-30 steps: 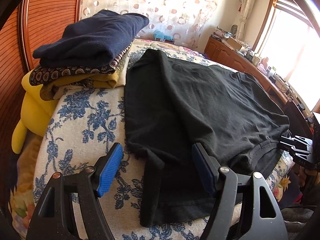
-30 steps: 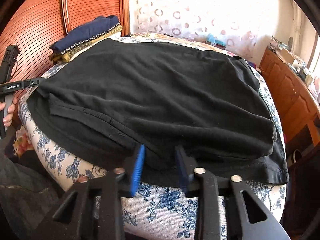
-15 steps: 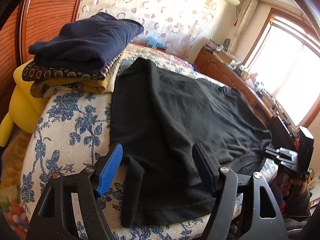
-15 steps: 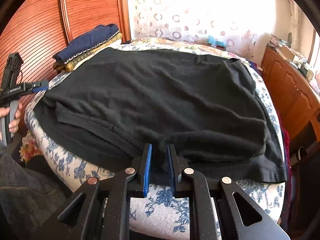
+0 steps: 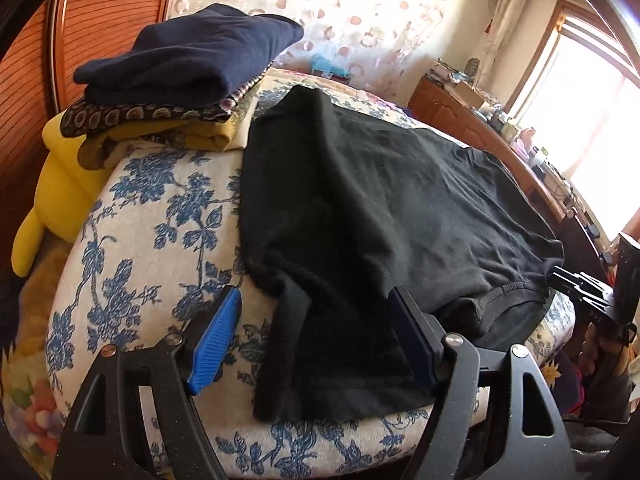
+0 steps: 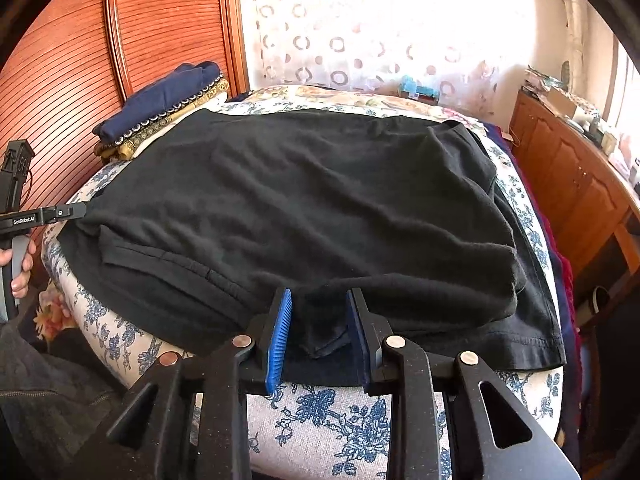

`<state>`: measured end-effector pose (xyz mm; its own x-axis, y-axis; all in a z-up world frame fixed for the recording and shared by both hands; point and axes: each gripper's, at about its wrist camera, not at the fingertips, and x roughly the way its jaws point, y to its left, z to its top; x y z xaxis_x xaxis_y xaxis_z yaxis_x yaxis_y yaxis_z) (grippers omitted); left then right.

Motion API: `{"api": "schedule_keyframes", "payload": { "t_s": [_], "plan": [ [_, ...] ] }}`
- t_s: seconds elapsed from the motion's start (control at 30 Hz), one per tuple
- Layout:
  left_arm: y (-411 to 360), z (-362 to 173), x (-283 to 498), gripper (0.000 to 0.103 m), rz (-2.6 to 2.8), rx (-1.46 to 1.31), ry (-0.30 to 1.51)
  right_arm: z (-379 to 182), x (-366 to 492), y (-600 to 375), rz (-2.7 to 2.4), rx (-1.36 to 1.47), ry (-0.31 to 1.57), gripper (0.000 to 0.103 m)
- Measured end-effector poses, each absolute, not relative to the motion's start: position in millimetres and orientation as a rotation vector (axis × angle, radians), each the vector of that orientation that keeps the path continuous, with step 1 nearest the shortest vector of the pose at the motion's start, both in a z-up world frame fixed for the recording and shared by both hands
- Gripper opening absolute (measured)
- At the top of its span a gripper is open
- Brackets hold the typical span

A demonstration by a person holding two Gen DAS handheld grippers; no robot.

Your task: Fold small clothes

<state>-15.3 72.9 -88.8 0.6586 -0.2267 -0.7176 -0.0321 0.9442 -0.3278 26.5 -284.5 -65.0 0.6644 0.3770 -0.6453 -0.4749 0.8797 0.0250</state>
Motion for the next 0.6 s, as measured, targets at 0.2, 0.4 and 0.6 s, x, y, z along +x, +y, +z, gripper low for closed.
{"api": "schedule_keyframes", "payload": {
  "t_s": [0.2,0.4,0.6],
  "plan": [
    [65.7,-90.5,-8.6,0.076,-0.248,-0.422,0.848,-65.7,30.4,-287.4,0.489,-0.136,0.692,0.029],
    [54.1,-91.8,3.8,0.043,-0.246,-0.372,0.857,-68.7,33.2,-289.9,0.482,-0.137,0.699,0.029],
    [47.6,-87.7,10.2,0.009,-0.278,-0.357,0.850,-70.5,38.2,-298.2,0.468,-0.116,0.697,0.029]
  ]
}}
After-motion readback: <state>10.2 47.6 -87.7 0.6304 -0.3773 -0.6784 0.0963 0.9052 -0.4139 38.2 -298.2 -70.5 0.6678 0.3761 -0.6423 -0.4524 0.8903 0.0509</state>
